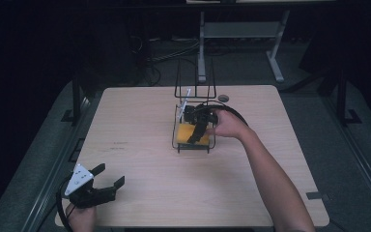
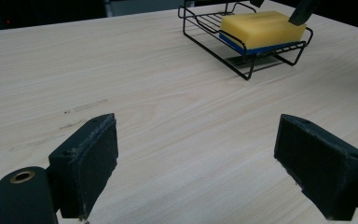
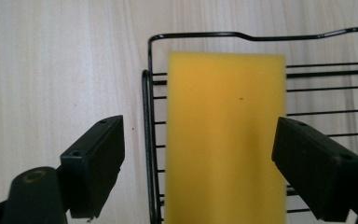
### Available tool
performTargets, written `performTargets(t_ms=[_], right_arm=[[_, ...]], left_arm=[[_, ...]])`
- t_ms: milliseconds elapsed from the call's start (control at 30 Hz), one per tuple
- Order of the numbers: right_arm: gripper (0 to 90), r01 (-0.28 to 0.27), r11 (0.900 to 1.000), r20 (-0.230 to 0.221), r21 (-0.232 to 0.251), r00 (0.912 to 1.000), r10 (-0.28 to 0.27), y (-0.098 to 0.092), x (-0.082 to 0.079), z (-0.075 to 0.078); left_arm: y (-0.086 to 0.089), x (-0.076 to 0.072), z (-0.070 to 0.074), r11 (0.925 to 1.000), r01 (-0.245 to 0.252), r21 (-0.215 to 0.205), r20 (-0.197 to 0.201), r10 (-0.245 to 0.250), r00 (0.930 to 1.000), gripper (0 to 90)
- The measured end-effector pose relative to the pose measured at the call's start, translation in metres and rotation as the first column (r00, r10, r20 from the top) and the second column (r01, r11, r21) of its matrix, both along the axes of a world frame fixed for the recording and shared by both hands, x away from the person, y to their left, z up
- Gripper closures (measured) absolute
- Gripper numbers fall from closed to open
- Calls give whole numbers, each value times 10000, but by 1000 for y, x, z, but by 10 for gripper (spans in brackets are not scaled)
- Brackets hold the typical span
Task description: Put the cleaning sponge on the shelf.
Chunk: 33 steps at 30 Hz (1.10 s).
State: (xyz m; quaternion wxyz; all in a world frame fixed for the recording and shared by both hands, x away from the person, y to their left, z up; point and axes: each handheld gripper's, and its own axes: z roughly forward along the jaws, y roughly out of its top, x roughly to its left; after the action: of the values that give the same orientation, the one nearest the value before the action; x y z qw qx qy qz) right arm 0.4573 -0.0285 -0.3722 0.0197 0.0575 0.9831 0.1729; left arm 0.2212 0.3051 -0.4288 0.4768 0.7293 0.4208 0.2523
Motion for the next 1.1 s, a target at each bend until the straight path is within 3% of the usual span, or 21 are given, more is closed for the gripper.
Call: performTargets(t_ms=[333,433,1100], right_arm=[[169,-1,9997,-134,242,9999,4,0,-7,0],[169,-25,10000,-114,10,9999,25,-1,-11,-3],[169,-414,9991,136,-26,9991,414,6,-33,-5]], left_arm=[[0,0,0,10000,20,22,15,-20,10000,128],[-1,0,0,10000,33,29,7,-33,10000,128],[-1,0,0,10000,42,-7,3,-42,10000,128]])
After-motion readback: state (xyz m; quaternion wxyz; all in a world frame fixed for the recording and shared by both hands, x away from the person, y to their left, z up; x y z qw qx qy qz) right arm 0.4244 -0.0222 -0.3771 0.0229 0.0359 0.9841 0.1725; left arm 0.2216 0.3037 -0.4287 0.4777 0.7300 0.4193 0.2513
